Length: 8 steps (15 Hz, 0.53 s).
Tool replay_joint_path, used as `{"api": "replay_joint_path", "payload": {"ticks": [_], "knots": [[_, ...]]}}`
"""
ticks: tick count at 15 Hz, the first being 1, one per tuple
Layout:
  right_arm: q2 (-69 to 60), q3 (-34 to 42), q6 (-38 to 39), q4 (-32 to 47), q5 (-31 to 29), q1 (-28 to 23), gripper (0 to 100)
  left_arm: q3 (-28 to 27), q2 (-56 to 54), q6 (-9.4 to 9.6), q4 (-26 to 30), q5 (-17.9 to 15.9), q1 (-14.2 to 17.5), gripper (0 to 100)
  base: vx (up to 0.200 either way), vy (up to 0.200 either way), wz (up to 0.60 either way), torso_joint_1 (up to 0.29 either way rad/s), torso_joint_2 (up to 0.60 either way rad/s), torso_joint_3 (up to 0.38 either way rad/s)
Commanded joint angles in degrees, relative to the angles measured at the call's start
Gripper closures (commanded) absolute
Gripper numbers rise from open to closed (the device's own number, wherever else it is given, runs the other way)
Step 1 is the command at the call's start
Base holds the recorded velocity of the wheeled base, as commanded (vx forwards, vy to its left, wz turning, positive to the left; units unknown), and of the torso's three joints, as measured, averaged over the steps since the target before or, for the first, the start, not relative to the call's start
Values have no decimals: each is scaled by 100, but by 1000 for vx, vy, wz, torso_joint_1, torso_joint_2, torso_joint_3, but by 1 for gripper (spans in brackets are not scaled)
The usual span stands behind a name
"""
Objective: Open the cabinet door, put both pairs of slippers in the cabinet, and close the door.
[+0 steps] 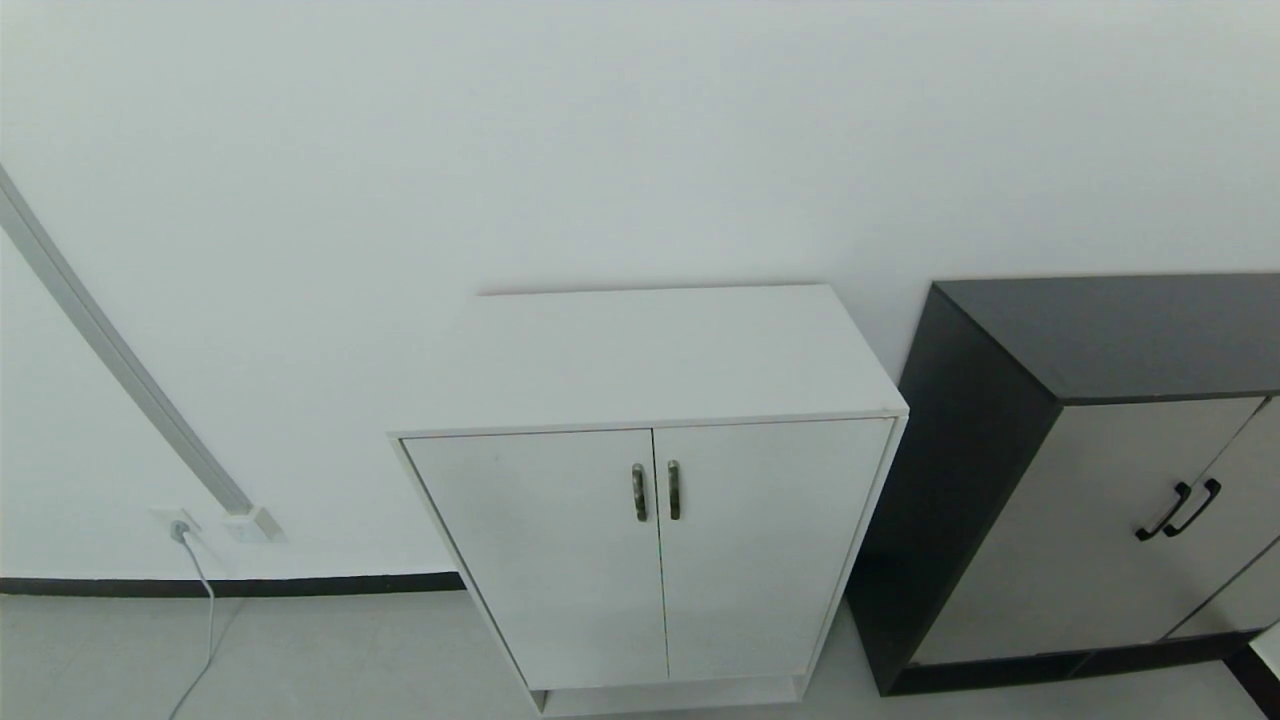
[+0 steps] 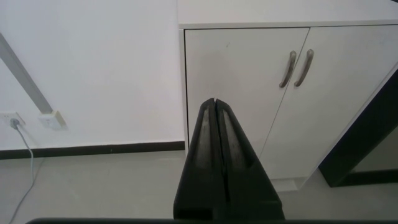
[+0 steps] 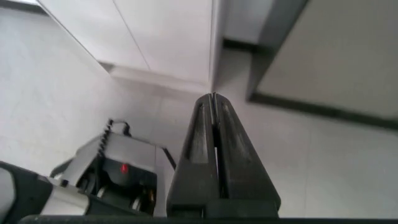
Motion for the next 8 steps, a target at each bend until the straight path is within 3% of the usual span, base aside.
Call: {"api": "replay_joint_path", "payload": {"ticks": [1, 6, 8], "knots": [[-138, 0, 1, 124, -1, 91, 100, 0, 8, -1, -1, 2, 0, 100, 0, 0, 0, 0, 0, 0], [-401, 0, 10, 352, 8, 311, 100, 0, 8, -1, -1, 2, 0, 100, 0, 0, 0, 0, 0, 0], [-692, 0, 36, 651, 157, 795, 100, 0, 8, -1, -1, 2, 0, 100, 0, 0, 0, 0, 0, 0]]}}
